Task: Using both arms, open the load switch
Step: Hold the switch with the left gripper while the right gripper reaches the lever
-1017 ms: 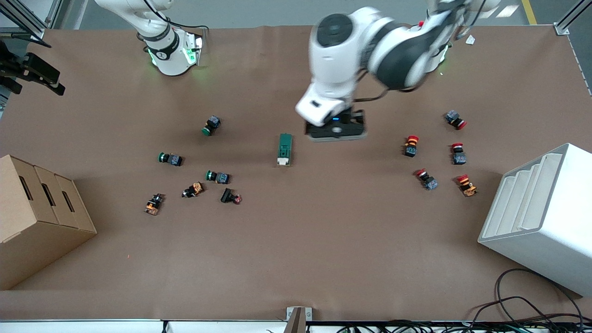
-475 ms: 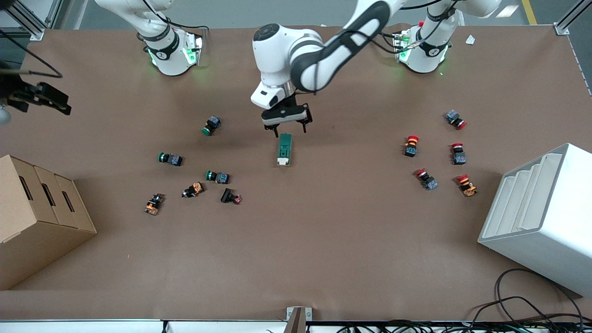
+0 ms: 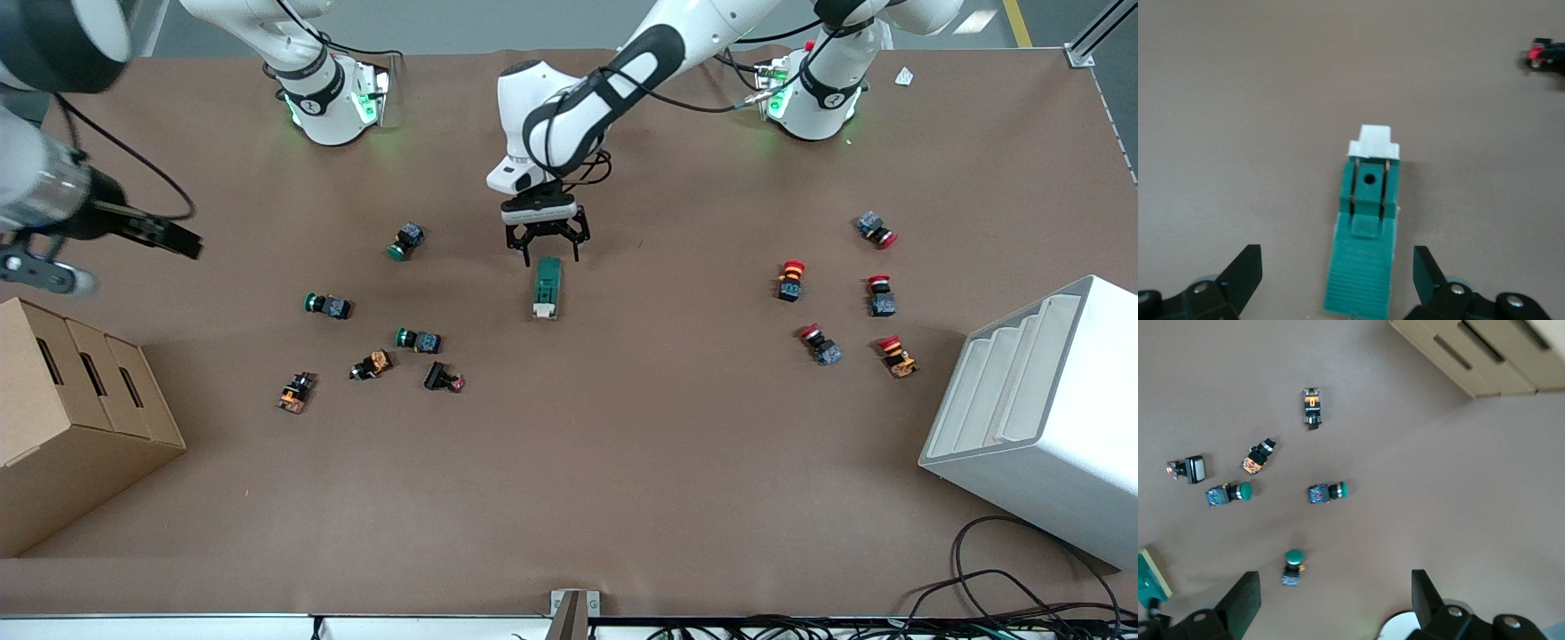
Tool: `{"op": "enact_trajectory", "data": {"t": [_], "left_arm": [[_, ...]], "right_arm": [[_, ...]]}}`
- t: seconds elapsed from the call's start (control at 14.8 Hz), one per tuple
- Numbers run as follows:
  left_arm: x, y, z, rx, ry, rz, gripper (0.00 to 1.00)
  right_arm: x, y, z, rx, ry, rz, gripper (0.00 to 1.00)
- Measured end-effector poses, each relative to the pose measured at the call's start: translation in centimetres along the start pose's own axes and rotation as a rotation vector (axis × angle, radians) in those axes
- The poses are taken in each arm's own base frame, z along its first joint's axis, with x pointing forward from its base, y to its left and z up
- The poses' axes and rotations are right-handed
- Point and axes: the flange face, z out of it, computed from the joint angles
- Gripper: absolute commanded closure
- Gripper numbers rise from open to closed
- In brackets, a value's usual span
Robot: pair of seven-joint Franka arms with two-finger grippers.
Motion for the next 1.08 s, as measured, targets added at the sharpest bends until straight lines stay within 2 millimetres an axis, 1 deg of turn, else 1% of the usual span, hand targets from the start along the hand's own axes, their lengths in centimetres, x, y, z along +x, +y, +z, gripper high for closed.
{"op": "enact_trajectory", "data": {"t": [0.2, 0.34, 0.54, 0.75, 0.95, 1.02, 1.08], "left_arm": [[-3.1, -0.5, 1.6, -0.05, 0.094, 0.02, 0.01], [-4.5, -1.1, 2.7, -0.086, 0.15, 0.047, 0.01], [-5.2, -1.5, 4.4, -0.134, 0.232, 0.087, 0.01], [-5.7, -1.8, 5.9, -0.161, 0.314, 0.084, 0.02], [-6.0, -2.1, 6.9, -0.149, 0.35, 0.086, 0.01], [-6.2, -2.1, 7.1, -0.148, 0.35, 0.089, 0.01], [-6.3, -2.1, 7.2, -0.148, 0.356, 0.09, 0.01]], "right_arm": [[0.1, -3.9, 2.1, 0.031, -0.037, 0.155, 0.0], [0.3, -6.4, 3.7, 0.065, -0.072, 0.262, 0.0], [0.1, -10.2, 5.8, 0.077, -0.089, 0.362, 0.0], [-0.4, -14.6, 8.3, 0.079, -0.082, 0.449, 0.0], [-1.3, -19.2, 11.4, 0.076, -0.076, 0.518, 0.0], [-1.6, -20.5, 12.6, 0.066, -0.079, 0.533, 0.0], [-1.9, -22.0, 14.2, 0.056, -0.084, 0.553, 0.0]]}}
